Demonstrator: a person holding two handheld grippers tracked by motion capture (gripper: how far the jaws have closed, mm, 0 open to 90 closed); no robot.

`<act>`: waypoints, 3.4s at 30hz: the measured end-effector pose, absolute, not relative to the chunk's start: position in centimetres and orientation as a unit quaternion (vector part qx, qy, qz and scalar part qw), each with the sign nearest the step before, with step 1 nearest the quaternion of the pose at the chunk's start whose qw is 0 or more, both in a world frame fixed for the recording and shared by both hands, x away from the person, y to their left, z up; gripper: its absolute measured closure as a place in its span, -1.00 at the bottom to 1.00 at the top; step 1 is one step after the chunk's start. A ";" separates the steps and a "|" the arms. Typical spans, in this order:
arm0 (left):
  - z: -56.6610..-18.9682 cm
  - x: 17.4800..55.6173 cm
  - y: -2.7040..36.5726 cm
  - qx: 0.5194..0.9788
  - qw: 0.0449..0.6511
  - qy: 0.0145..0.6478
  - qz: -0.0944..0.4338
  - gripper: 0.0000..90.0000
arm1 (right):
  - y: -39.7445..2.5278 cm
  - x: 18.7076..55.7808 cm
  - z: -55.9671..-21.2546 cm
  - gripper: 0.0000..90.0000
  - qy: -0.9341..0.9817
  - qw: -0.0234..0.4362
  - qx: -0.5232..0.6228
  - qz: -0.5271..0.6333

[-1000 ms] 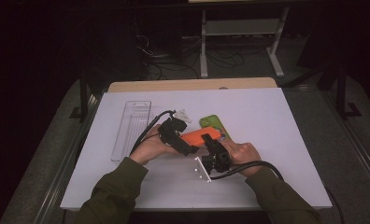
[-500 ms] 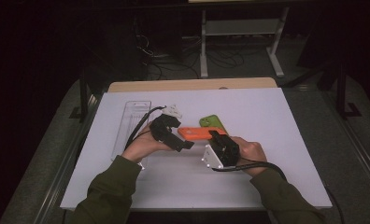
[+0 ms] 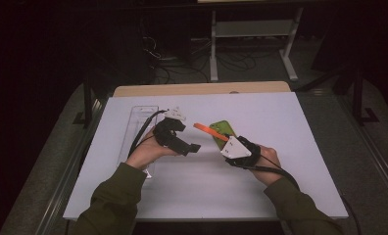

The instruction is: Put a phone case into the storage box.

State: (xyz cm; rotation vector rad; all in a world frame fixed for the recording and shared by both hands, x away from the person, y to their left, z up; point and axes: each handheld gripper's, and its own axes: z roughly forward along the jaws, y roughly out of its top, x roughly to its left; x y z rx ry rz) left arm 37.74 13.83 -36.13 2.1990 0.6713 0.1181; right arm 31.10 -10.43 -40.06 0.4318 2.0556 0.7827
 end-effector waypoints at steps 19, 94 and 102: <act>-35.9 38.0 14.1 0.859 0.421 0.285 0.063 -1.00 | -12.1 33.0 -39.6 0.86 0.807 0.271 0.338 0.403; -35.5 39.2 9.1 0.773 0.537 0.332 0.064 -0.65 | -9.8 32.6 -39.5 0.72 0.789 0.215 0.373 0.438; -34.7 39.8 10.2 0.781 0.526 0.330 0.070 -0.64 | -10.6 32.5 -39.5 0.09 0.793 0.197 0.365 0.446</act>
